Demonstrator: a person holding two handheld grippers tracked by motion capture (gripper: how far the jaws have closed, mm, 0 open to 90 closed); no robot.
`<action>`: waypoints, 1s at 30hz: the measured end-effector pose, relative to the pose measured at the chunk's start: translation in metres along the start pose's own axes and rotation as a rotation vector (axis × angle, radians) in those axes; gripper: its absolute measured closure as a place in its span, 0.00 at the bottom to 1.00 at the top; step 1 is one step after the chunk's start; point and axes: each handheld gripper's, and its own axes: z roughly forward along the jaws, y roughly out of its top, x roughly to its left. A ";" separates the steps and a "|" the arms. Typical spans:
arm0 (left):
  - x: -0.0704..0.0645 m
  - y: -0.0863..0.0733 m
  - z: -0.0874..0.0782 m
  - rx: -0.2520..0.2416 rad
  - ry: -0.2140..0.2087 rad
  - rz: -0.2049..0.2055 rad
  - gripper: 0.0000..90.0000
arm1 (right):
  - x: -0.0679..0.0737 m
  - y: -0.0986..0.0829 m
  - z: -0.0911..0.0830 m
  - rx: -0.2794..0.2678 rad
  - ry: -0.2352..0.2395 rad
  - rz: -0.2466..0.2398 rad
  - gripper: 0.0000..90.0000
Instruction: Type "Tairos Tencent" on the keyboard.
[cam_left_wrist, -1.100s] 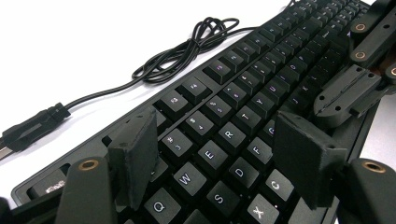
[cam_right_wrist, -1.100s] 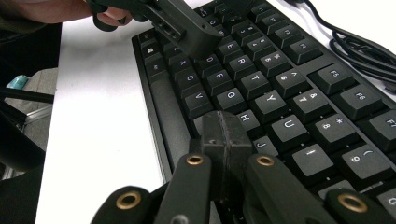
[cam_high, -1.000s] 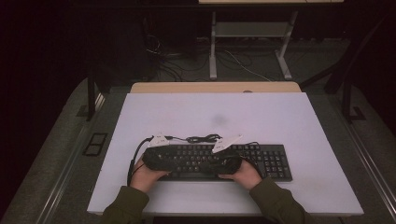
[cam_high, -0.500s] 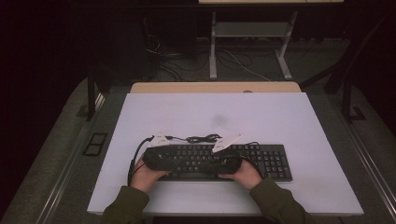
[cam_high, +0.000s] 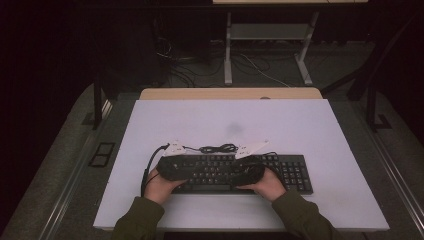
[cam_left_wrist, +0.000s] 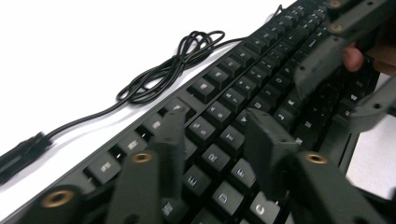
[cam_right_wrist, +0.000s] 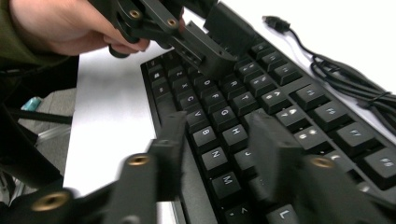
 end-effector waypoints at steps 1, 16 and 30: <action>-0.001 0.001 0.001 0.001 -0.001 0.005 0.75 | -0.001 0.000 -0.001 -0.002 -0.002 0.000 0.52; -0.004 0.008 0.019 0.046 -0.044 0.013 0.99 | -0.018 -0.008 -0.021 -0.058 -0.063 0.014 0.27; -0.008 0.005 0.026 0.085 -0.059 0.039 0.99 | -0.024 -0.009 -0.030 -0.077 -0.088 0.018 0.26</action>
